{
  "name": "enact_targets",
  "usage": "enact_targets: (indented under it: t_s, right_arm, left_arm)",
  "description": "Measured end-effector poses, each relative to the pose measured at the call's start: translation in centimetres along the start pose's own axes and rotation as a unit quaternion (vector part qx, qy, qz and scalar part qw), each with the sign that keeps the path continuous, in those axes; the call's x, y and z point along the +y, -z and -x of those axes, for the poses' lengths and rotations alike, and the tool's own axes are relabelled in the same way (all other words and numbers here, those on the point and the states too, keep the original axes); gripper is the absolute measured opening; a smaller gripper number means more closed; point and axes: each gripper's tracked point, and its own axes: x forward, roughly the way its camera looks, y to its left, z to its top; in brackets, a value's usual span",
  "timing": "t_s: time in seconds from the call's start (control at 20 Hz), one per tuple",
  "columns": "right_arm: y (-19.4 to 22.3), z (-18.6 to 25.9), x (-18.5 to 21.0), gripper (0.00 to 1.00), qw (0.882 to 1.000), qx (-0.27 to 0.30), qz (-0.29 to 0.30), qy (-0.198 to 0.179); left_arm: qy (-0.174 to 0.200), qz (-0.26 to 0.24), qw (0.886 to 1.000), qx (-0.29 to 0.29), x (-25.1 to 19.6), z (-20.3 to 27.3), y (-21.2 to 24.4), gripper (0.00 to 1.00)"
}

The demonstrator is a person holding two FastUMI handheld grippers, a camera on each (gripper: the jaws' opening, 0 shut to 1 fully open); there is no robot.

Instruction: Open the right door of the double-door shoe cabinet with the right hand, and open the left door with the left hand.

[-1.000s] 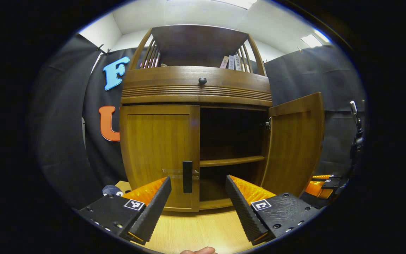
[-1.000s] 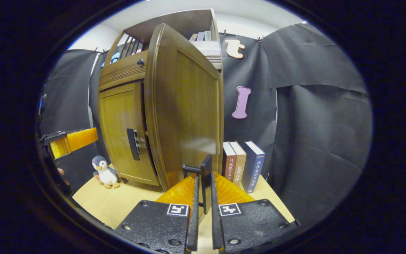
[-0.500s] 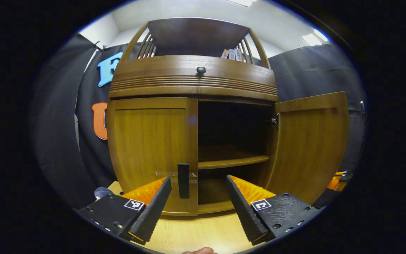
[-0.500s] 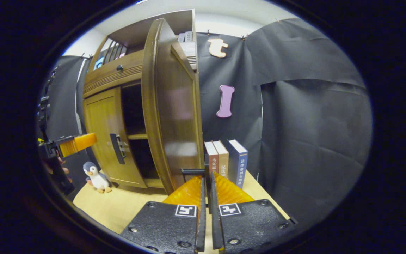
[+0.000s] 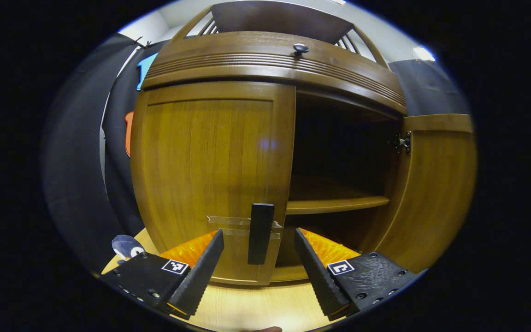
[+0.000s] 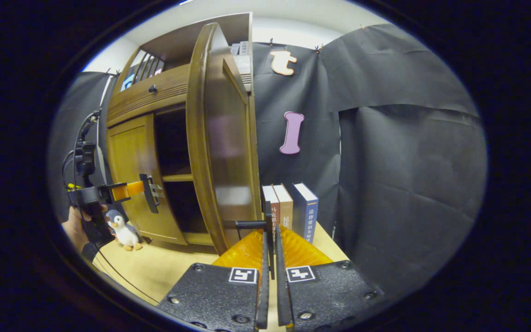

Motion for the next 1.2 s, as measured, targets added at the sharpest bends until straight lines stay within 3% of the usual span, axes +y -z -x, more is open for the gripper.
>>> enact_targets:
  t_s: [0.3, 0.35, 0.45, 0.55, 0.6, 0.8, 0.85, 0.9, 0.95, 1.0, 1.05, 1.2]
  right_arm:
    - [-0.1, 0.1, -0.1, 0.10, 1.000, 0.004, 0.001, 0.000]
    - [-0.2, 0.1, -0.1, 0.10, 1.000, 0.005, 0.001, 0.002]
    - [-0.1, 0.1, -0.2, 0.10, 1.000, 0.007, 0.000, 0.004]
    - [-0.1, 0.1, -0.2, 0.10, 1.000, 0.008, 0.000, 0.006]
    - [-0.1, 0.2, -0.2, 0.10, 1.000, 0.008, 0.000, 0.007]
    - [-0.2, 0.3, -0.4, 0.10, 1.000, 0.008, -0.004, 0.013]
    - [-0.2, 0.3, -0.5, 0.10, 1.000, 0.008, -0.004, 0.016]
    - [-0.2, 0.4, -0.6, 0.12, 1.000, 0.007, -0.005, 0.020]
    - [-0.3, 0.5, -0.8, 0.06, 1.000, 0.006, -0.005, 0.025]
    - [-0.3, 0.7, -1.1, 0.09, 0.999, 0.004, -0.006, 0.032]
    - [-0.4, 0.8, -1.5, 0.15, 0.999, 0.002, -0.007, 0.041]
    - [-0.4, 2.3, -3.6, 0.19, 0.997, -0.008, -0.005, 0.083]
  left_arm:
    - [0.004, -0.007, 1.000, 0.017, 0.1, -4.3, 1.6, 0.90]
    - [0.004, -0.012, 1.000, 0.017, 0.2, -5.0, 1.9, 0.77]
    - [-0.006, -0.022, 1.000, 0.021, 0.7, -6.1, 2.3, 0.75]
    - [-0.009, -0.026, 0.999, 0.019, 0.9, -6.5, 2.3, 0.83]
    - [-0.003, -0.028, 0.999, 0.016, 0.8, -6.4, 2.2, 0.72]
    - [0.028, -0.033, 0.999, 0.019, -0.2, -6.5, 2.3, 0.48]
    - [0.030, -0.035, 0.999, 0.019, -0.2, -6.5, 2.3, 0.34]
    - [0.034, -0.035, 0.999, 0.019, -0.1, -6.5, 2.2, 0.34]
    - [0.037, -0.034, 0.999, 0.021, -0.1, -6.4, 2.3, 0.34]
    - [0.040, -0.036, 0.998, 0.023, -0.2, -6.7, 2.5, 0.28]
    - [0.040, -0.038, 0.998, 0.025, -0.1, -6.7, 2.5, 0.28]
    - [0.037, -0.037, 0.998, 0.029, -0.1, -6.4, 2.5, 0.28]
